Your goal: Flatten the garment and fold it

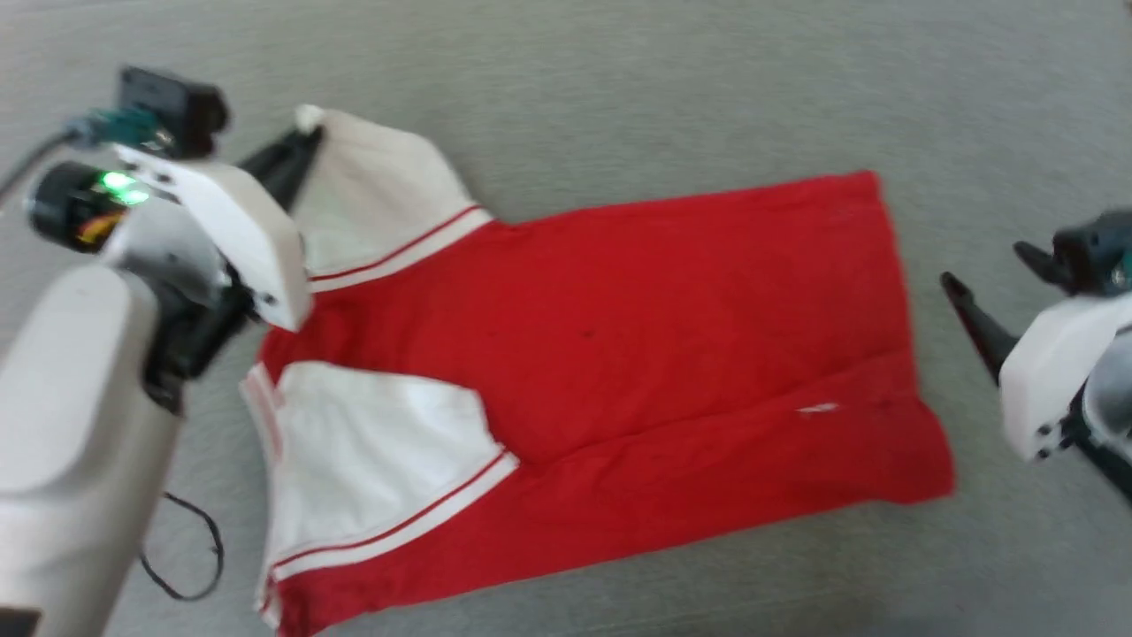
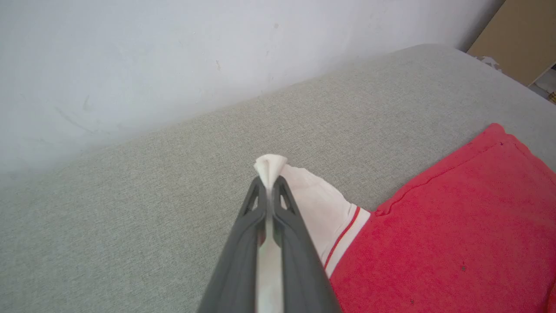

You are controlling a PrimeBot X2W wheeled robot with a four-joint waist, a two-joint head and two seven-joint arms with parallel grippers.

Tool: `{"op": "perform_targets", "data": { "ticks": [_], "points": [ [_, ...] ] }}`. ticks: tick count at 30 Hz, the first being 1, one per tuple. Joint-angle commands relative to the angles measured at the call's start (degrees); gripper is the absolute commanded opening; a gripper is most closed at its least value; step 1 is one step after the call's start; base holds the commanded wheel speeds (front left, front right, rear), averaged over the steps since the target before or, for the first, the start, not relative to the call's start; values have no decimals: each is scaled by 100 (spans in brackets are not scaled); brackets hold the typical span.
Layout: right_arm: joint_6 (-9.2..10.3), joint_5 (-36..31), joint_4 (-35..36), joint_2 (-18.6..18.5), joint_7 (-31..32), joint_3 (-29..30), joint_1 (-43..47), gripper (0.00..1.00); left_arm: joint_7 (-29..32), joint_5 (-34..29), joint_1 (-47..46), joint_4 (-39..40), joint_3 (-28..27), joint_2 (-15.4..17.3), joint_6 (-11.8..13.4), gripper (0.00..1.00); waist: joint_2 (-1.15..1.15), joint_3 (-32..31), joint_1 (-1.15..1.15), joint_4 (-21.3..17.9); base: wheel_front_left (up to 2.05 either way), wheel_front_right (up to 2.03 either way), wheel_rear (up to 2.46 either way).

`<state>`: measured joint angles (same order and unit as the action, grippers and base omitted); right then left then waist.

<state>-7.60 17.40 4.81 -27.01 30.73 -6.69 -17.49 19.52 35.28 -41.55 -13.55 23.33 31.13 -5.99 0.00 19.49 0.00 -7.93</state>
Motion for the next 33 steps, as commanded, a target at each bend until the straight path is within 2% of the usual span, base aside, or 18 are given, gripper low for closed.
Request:
{"op": "perform_targets", "data": {
  "ticks": [1,8,15,21,26,27,28,33],
  "points": [
    [11,150,-126,-211,202,-169,-240,100,-58,-54,176,246,75,-23,-2,0,0,-75,0,630,0,0,0],
    [11,481,-870,-1026,778,-791,-1170,100,-82,-168,621,1385,334,-147,160,0,0,230,0,1204,0,0,0],
    [11,414,-1749,-1449,892,-1434,-1852,100,-135,-277,821,2009,547,-272,256,0,0,497,0,1628,0,0,0],
    [11,369,-2568,-1496,756,-2006,-1905,100,-194,-298,859,2107,678,-406,281,0,0,558,0,1836,0,0,0],
    [11,624,-2988,-1503,610,-2516,-1833,100,-278,-270,888,2007,737,-471,260,0,0,527,0,1872,0,0,0],
    [11,690,-3036,-1515,606,-2618,-1826,45,-296,-264,897,1978,738,-476,262,0,0,513,0,1862,0,0,0],
    [11,748,-3075,-1528,585,-2701,-1834,0,-317,-258,907,1948,732,-479,269,0,0,496,0,1847,0,0,0],
    [11,837,-3216,-1544,152,-2734,-2016,0,-444,-232,990,1829,671,-486,336,0,0,358,0,1749,0,0,0]
  ]
}}
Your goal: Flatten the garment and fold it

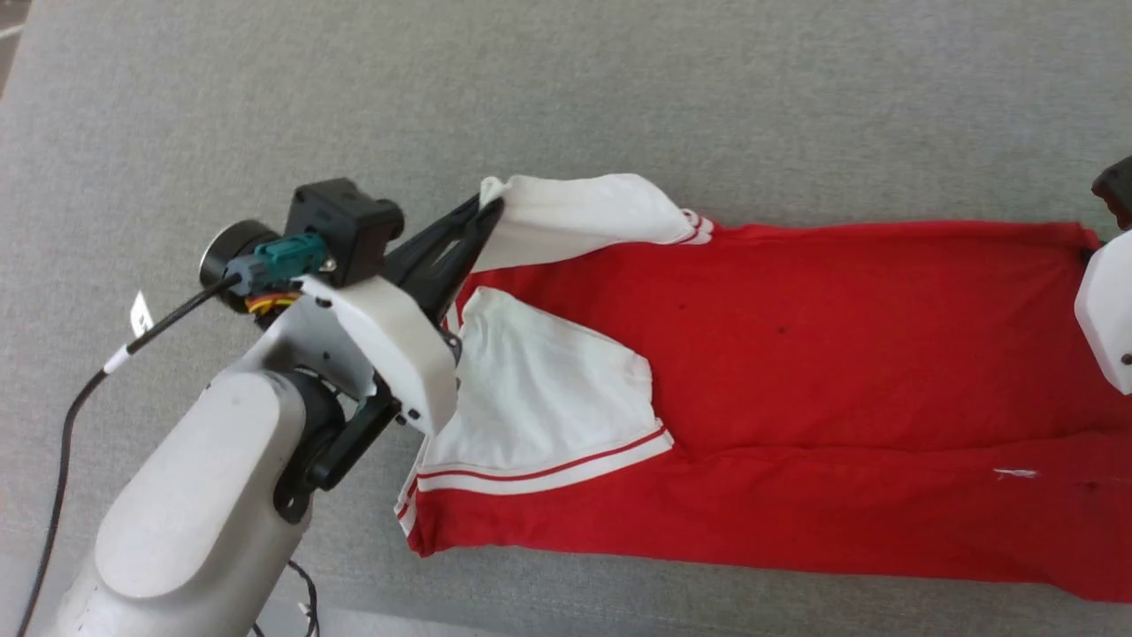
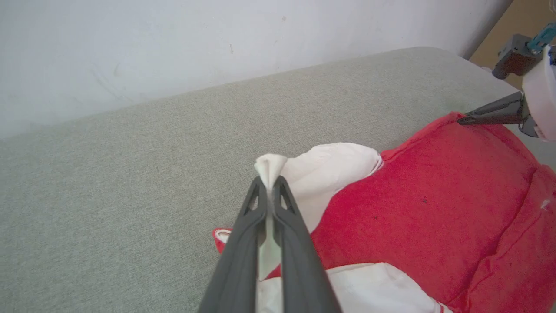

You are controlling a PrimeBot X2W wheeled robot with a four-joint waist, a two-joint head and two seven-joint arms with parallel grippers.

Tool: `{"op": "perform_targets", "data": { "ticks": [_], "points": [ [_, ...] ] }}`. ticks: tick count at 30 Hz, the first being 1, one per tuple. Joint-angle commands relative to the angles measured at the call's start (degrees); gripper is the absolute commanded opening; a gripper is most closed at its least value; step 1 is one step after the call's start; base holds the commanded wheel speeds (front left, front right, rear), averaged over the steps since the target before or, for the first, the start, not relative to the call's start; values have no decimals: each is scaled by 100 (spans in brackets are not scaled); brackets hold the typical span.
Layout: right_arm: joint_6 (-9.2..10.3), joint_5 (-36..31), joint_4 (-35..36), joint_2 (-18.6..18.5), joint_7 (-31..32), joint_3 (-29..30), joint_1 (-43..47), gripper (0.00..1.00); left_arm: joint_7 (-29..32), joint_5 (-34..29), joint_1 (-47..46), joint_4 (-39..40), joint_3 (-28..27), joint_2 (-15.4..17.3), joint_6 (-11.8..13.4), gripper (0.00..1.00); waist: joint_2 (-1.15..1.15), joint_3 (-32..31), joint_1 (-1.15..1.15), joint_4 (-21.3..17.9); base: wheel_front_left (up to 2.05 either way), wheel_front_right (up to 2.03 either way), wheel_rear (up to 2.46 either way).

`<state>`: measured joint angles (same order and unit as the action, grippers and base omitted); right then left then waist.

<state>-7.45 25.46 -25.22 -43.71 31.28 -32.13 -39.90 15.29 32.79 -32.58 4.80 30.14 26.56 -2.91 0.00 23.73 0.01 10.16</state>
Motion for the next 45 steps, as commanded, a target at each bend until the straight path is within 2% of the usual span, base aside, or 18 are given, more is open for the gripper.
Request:
{"op": "perform_targets", "data": {
  "ticks": [1,7,11,17,23,27,32,38,39,40,41,42,45],
  "points": [
    [-3,15,-251,141,-68,-141,167,0,-65,22,119,-40,-35,-24,48,0,0,-117,-1,-88,0,0,0],
    [-3,17,-427,356,-1036,399,76,0,-313,93,384,-183,-195,27,188,0,0,-590,-1,-253,0,0,0],
    [-3,56,-310,493,-1488,874,486,0,-345,254,803,-89,-316,123,344,0,0,-1043,-1,-349,0,0,0],
    [-3,-3,48,619,-1696,1389,1206,0,-221,429,1401,135,-373,331,493,0,0,-1389,-1,-422,0,0,0],
    [-3,-74,705,873,-1540,1773,2228,0,-65,711,2184,279,-404,554,619,0,0,-1581,-1,-505,0,0,0],
    [-3,-213,1084,896,-1243,1858,2830,0,87,853,2558,229,-341,701,596,0,0,-1597,-1,-527,0,0,0],
    [-3,-378,1288,758,-847,1704,3331,0,127,829,2682,-100,-136,685,485,0,0,-1540,-1,-541,0,0,0],
    [-3,-404,1234,695,-723,1507,3427,0,15,605,2552,-773,154,602,249,0,0,-1460,-1,-570,0,0,0],
    [-3,-392,1212,704,-733,1483,3415,89,9,574,2534,-906,203,581,221,0,0,-1455,-1,-577,0,0,0],
    [-3,-373,1184,715,-745,1476,3400,100,11,536,2513,-1020,257,571,185,31,0,-1456,-1,-582,0,0,0],
    [-3,-365,1169,718,-768,1457,3384,100,-8,503,2493,-1119,293,560,158,93,0,-1463,-1,-587,0,0,0],
    [-3,-343,1161,720,-776,1437,3370,100,-41,484,2481,-1217,308,542,153,100,0,-1482,-1,-595,0,0,0],
    [-3,-318,1212,621,-844,1396,3319,100,-194,308,2415,-1424,322,580,202,100,0,-1588,-1,-613,0,0,0]
  ]
}}
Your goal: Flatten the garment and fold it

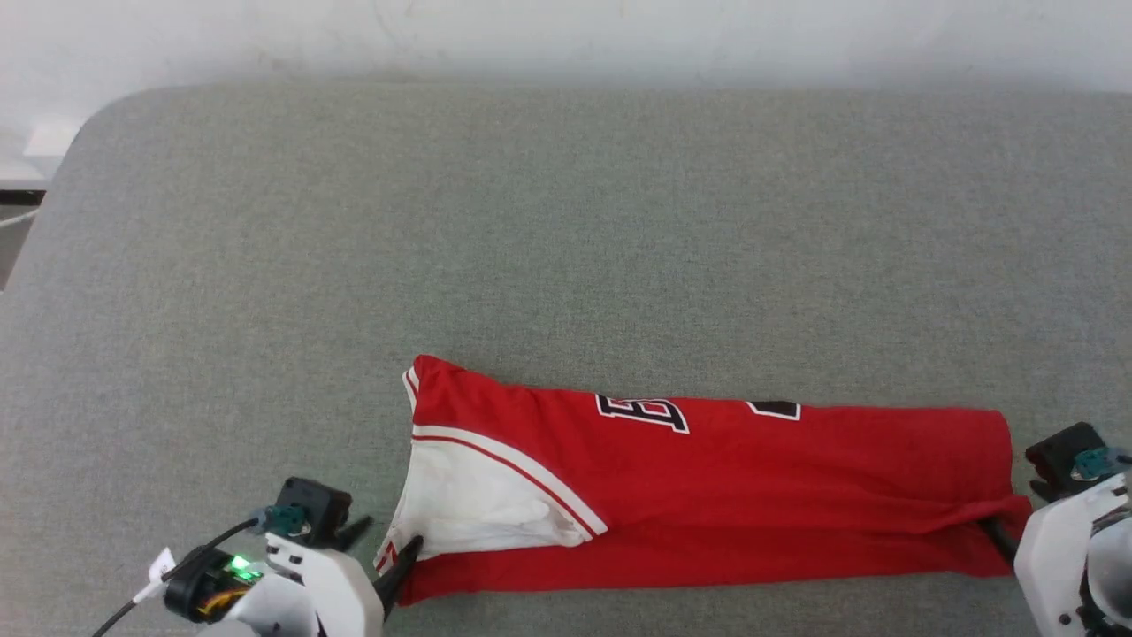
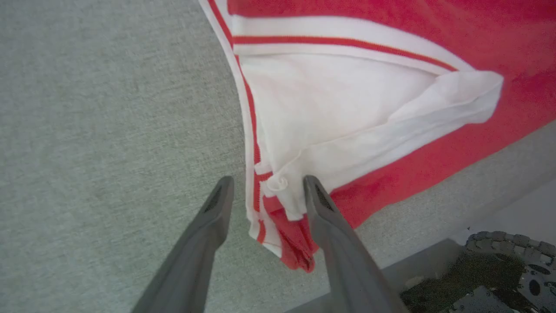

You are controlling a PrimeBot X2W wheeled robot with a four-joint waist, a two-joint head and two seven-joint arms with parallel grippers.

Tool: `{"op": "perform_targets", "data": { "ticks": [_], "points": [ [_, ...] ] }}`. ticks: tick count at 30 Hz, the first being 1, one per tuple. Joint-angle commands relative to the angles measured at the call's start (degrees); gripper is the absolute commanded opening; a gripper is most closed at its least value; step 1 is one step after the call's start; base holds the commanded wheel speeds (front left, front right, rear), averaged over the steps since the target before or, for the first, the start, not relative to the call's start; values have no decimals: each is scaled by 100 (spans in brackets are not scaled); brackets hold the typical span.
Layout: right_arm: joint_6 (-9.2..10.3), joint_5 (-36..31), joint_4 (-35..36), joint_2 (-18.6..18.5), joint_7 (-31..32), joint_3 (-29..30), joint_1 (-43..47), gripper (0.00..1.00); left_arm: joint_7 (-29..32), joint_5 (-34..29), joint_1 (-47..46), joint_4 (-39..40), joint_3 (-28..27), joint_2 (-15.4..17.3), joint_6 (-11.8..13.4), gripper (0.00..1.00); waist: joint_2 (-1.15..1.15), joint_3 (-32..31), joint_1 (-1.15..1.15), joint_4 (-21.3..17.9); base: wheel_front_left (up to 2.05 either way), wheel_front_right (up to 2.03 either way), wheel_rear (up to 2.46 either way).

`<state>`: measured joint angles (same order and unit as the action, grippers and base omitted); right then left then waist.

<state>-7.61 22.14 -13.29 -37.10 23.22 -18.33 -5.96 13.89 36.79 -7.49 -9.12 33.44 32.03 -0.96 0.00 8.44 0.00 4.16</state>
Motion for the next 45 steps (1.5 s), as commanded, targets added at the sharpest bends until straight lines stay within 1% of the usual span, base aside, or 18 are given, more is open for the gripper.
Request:
{"op": "perform_targets", "data": {
  "ticks": [1,6,10,13,15,17,19,21,23,26,29,32,35,40,43,45],
  "points": [
    [12,41,34,-61,-71,37,-84,100,-149,-182,-125,-81,-17,54,51,100,0,-109,0,-19,0,0,0],
    [12,454,310,30,-89,336,-58,100,-648,-89,-169,-49,-271,-115,205,100,0,-373,0,-39,0,0,0],
    [12,679,686,303,7,862,42,100,-1240,59,-129,200,-630,-341,463,100,0,-527,0,-70,0,0,0],
    [12,664,958,603,80,1290,181,100,-1791,146,-42,404,-929,-577,723,100,0,-584,0,-81,0,0,0],
    [12,525,1027,865,162,1618,300,100,-2165,-28,51,494,-1076,-624,1015,100,0,-612,0,-95,0,0,0],
    [12,323,1058,1166,276,1920,467,100,-2549,-58,194,637,-1283,-808,1311,100,0,-628,0,-91,0,0,0],
    [12,154,1083,1506,310,2257,623,100,-2766,-128,334,840,-1439,-987,1464,100,0,-631,0,-62,0,0,0],
    [12,62,1088,1843,353,2528,766,100,-2857,-270,479,1014,-1585,-1147,1542,100,0,-624,0,-30,0,0,0],
    [12,-26,1050,2182,363,2839,833,100,-2881,-492,597,1176,-1747,-1287,1542,100,0,-607,0,-1,0,0,0],
    [12,-280,919,2555,393,3151,859,100,-2886,-989,756,1365,-2006,-1478,1419,100,0,-570,0,42,0,0,0],
    [12,-567,672,2771,435,3333,821,100,-2887,-1332,900,1477,-2280,-1741,1277,100,0,-513,0,78,0,0,0],
    [12,-666,329,3025,362,3523,646,100,-2888,-1706,1007,1482,-2394,-1893,1081,100,0,-419,0,118,0,0,0],
    [12,-788,-34,3148,300,3664,477,100,-2888,-1909,1040,1460,-2528,-2074,874,100,0,-309,0,178,0,0,0],
    [12,-974,-707,3253,222,3908,287,100,-2888,-2190,1013,1423,-2680,-2331,613,100,0,-148,0,290,0,0,0],
    [12,-986,-1010,3303,153,3794,217,100,-2888,-2298,960,1359,-2776,-2458,482,100,0,-44,0,356,0,0,0],
    [12,-943,-1088,3321,147,3686,211,100,-2888,-2334,946,1326,-2815,-2491,452,100,0,-17,0,366,0,0,0]
  ]
}}
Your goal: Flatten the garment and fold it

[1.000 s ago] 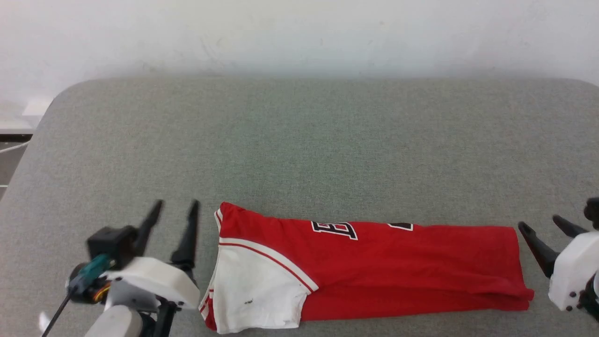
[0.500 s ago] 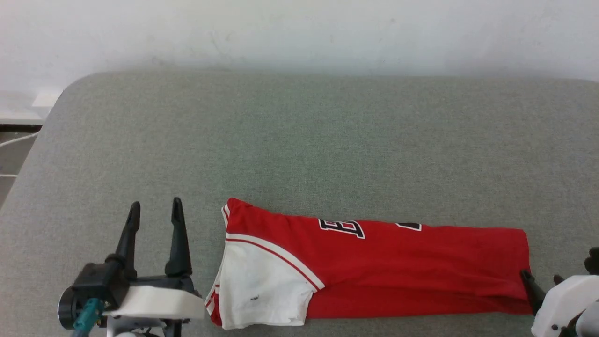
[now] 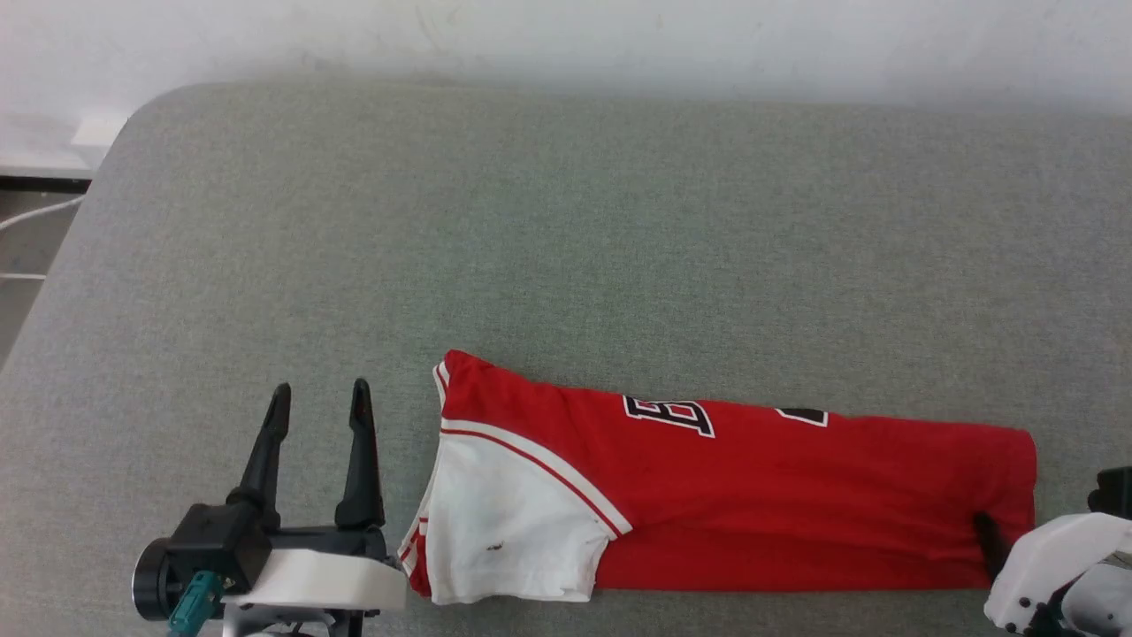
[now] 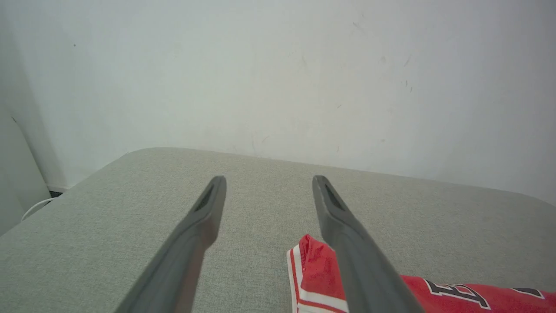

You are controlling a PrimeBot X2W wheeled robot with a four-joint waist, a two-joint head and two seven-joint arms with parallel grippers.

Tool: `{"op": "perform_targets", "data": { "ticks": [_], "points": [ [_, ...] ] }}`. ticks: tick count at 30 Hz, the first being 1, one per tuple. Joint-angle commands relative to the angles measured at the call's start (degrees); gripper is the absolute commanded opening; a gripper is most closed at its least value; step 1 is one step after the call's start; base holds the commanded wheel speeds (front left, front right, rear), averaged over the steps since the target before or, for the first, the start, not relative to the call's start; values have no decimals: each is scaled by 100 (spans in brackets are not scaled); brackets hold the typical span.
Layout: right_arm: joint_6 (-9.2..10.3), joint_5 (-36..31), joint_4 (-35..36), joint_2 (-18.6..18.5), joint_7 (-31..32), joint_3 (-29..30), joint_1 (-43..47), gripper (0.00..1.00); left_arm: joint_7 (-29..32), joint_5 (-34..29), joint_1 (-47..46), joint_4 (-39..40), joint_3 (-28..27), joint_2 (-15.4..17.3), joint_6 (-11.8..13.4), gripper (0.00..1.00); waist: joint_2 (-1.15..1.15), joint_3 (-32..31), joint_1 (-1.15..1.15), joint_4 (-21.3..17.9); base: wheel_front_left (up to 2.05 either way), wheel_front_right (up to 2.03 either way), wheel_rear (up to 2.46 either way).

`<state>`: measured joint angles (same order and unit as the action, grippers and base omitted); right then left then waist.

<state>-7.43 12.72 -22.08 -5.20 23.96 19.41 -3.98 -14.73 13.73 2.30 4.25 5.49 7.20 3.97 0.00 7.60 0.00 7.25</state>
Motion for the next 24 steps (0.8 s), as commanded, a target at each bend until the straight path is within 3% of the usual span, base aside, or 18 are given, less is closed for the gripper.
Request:
{"op": "perform_targets", "data": {
  "ticks": [1,2,3,4,12,24],
  "points": [
    [-6,24,-269,143,58,-200,16,100,-27,-58,-46,-31,-58,-40,-73,100,0,94,0,63,0,0,0],
    [-6,33,-324,149,45,-337,28,100,-27,-87,-59,-41,-94,-70,-107,100,0,115,0,67,0,0,0],
    [-6,47,-377,152,34,-441,44,15,-27,-116,-70,-52,-127,-99,-141,100,0,127,0,69,0,0,0],
    [-6,59,-410,153,10,-520,57,0,-27,-146,-79,-71,-149,-123,-178,100,0,135,0,71,0,0,0],
    [-6,12,-234,-156,-435,-465,22,0,-27,-297,-69,-223,-370,-263,-376,100,0,-96,0,-8,0,0,0],
    [-6,-349,81,-956,-427,731,-91,0,-27,-404,-41,-317,-479,-380,-571,100,0,-249,0,-154,0,0,0]
  ]
}}
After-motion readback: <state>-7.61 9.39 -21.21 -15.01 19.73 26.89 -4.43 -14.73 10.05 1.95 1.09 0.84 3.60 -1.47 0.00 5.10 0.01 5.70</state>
